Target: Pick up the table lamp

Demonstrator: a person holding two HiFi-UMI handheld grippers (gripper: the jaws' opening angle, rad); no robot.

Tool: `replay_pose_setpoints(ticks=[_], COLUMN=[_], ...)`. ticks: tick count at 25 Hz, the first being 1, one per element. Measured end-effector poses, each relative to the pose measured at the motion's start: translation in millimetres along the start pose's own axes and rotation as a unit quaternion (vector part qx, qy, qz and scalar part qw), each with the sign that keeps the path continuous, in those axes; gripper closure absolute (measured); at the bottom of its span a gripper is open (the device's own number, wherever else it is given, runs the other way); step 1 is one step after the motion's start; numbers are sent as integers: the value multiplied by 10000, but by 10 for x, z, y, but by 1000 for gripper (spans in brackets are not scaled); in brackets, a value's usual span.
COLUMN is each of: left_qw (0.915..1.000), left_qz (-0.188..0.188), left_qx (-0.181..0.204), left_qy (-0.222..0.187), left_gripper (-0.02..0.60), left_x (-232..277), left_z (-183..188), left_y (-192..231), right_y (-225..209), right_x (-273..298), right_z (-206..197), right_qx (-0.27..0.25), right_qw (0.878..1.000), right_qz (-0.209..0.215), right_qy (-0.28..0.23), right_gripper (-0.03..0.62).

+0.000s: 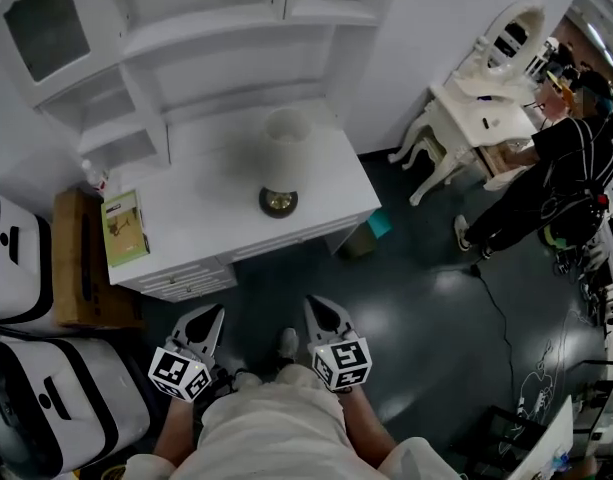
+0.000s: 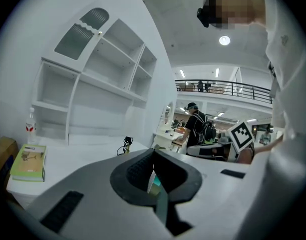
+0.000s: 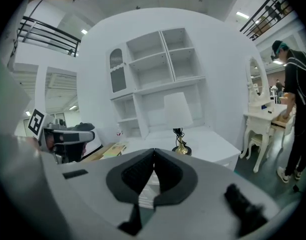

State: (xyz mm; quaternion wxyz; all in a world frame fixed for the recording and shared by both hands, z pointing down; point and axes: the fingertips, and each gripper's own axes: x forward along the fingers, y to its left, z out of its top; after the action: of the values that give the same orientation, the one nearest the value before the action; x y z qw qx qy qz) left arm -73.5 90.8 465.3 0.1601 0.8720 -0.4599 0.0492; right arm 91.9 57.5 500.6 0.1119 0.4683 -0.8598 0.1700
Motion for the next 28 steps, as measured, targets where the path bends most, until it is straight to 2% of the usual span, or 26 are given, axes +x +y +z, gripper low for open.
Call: replay_pose_setpoints(ticks=[11,20,23,28], left_qw=[9988,9967,9966,9981], left_qz=[479,798,803,594], left_qx=[-44,-126,-167,-127], left_qy=[4,42,40,83], left_gripper=[572,572,572,572], left_x=[569,600,635,811], left_z=[182,178,160,233], left_y=[-9,216,388,618], right_y=[-539,-558,-530,-544], right_x=[316,623,758,937], right_z=[167,112,123,205], right_qx=[-102,-152,-169,-157], right_qw=[9987,9968,9968,9977], right_qz=[483,688,678,514], right_qy=[104,370,399,406], right_gripper=[582,582,582,582])
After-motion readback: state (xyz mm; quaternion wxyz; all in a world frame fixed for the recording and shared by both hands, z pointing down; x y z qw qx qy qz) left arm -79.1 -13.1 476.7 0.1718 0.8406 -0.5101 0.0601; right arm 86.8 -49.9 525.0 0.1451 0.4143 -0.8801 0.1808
